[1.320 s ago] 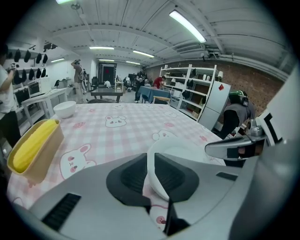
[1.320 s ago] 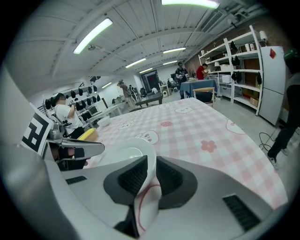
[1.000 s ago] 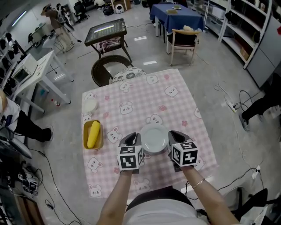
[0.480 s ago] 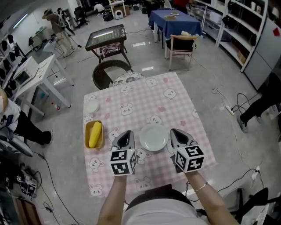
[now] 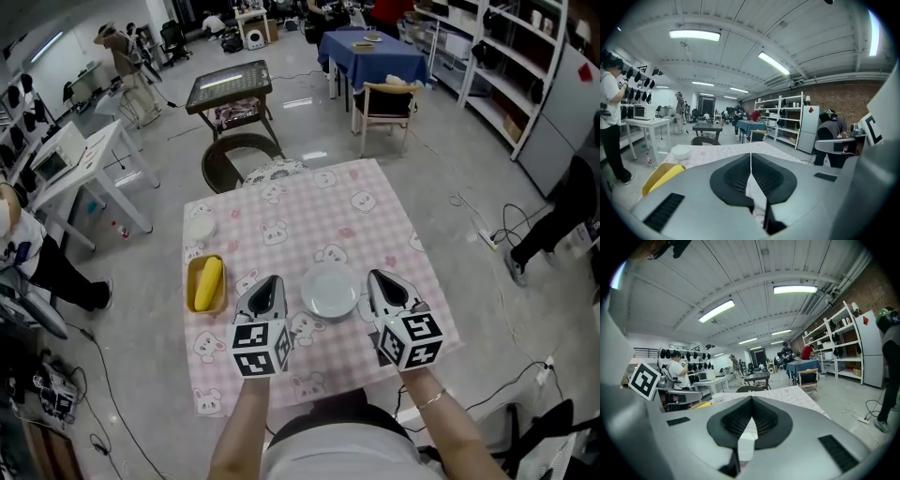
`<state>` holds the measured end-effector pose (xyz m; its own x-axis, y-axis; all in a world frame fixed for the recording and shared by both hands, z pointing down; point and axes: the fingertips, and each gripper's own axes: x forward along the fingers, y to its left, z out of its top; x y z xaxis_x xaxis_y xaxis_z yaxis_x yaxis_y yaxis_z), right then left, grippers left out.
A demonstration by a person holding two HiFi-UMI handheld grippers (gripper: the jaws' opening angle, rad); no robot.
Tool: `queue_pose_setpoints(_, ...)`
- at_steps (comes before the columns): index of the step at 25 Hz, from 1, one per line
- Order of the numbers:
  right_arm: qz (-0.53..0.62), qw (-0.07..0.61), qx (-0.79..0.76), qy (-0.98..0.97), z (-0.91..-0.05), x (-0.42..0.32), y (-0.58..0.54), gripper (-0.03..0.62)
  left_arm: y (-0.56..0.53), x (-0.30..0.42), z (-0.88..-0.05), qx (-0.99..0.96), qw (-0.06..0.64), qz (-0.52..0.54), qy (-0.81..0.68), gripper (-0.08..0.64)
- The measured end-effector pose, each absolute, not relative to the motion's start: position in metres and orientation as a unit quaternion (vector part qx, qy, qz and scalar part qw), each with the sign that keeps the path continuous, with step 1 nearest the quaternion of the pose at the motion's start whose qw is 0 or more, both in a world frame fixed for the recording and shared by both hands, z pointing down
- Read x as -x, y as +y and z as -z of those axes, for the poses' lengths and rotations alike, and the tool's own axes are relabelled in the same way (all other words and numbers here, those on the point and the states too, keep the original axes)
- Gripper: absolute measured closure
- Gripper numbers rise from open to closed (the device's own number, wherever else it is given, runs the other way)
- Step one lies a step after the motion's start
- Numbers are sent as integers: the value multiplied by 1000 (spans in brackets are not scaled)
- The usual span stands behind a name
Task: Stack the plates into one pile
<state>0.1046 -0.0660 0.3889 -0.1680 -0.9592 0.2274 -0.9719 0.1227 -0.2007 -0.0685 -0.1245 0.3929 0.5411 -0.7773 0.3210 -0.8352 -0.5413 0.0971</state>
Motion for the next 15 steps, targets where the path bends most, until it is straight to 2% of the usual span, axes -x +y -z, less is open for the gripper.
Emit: queue_pose_setpoints(15, -138, 16, -651, -746, -378, -89, -57, 589, -118, 80, -373, -877, 105, -101, -458, 534)
